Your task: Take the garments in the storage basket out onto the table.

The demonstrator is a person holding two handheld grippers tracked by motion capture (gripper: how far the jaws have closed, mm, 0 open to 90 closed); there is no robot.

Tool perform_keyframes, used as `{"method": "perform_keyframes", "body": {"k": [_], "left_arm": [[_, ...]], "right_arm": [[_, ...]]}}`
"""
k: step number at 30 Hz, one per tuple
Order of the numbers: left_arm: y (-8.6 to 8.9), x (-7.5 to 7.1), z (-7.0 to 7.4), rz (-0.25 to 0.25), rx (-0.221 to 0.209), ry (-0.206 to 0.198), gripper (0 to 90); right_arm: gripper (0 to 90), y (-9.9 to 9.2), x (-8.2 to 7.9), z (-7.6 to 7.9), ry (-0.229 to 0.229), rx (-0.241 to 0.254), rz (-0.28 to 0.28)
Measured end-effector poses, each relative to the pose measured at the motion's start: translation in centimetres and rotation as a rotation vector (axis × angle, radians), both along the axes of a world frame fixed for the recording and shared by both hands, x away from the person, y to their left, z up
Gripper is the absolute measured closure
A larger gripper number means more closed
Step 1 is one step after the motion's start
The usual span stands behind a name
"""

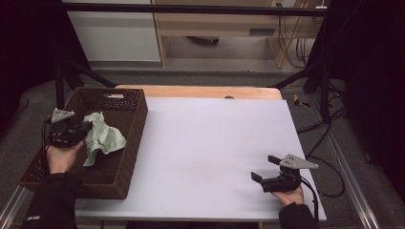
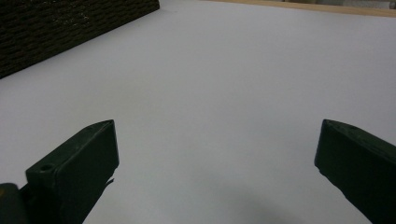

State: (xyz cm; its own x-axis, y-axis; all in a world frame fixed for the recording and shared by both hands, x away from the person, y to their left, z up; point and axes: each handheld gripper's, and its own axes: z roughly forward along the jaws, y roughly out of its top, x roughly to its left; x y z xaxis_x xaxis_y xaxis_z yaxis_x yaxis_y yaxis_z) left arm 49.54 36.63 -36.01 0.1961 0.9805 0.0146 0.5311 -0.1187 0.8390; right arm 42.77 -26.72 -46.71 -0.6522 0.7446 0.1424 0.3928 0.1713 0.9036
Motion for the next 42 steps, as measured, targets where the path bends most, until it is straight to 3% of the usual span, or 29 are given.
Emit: {"method": "perform_keyframes", "body": {"k": [8,42], "left_arm": [[-0.3,-0.6,1.3,-0.020,-0.029,-0.043,87.9],[-0.6,-3.6,7.1,-0.068,-0.059,-0.191,87.8]], "right_arm": [[0.4,0.0,0.0,0.0,-0.001,0.001,0.000],[0.4,0.0,0.0,0.0,-0.002,0.001,0.000]]}}
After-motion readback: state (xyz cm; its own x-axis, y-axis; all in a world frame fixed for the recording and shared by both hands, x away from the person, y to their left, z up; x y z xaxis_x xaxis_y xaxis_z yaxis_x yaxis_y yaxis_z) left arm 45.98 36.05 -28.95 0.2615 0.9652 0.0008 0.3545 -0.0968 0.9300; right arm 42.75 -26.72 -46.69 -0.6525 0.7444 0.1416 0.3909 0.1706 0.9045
